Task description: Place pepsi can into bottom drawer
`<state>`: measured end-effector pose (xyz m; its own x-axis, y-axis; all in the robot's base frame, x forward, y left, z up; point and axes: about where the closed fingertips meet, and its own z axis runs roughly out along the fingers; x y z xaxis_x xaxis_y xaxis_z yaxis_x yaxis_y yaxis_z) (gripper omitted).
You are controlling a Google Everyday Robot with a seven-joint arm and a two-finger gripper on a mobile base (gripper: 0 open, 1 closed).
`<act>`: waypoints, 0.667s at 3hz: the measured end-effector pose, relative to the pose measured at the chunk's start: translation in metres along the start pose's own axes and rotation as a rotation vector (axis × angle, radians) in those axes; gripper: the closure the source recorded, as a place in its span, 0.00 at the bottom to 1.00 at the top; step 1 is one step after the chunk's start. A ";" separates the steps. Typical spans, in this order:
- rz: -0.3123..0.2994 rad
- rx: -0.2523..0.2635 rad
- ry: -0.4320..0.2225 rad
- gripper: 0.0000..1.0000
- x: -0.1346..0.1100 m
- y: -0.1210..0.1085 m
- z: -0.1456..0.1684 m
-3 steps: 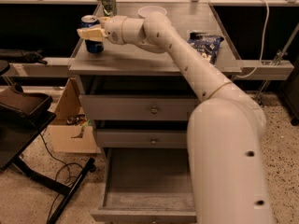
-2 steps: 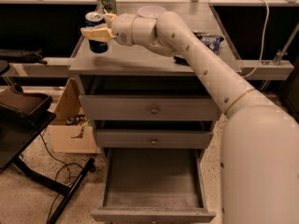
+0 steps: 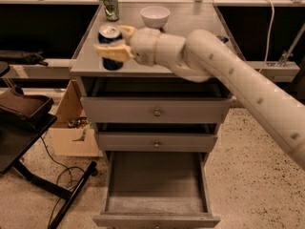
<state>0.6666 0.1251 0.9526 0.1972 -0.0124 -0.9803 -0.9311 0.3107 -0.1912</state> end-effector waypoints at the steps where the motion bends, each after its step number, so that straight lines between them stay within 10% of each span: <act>1: 0.022 0.044 0.072 1.00 0.050 0.031 -0.045; 2: 0.033 0.062 0.130 1.00 0.127 0.069 -0.059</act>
Offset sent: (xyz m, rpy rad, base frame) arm -0.0850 -0.0415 -0.2614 -0.1567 0.1066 -0.1258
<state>0.6090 0.0889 0.8118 0.1211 -0.1231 -0.9850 -0.9150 0.3708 -0.1589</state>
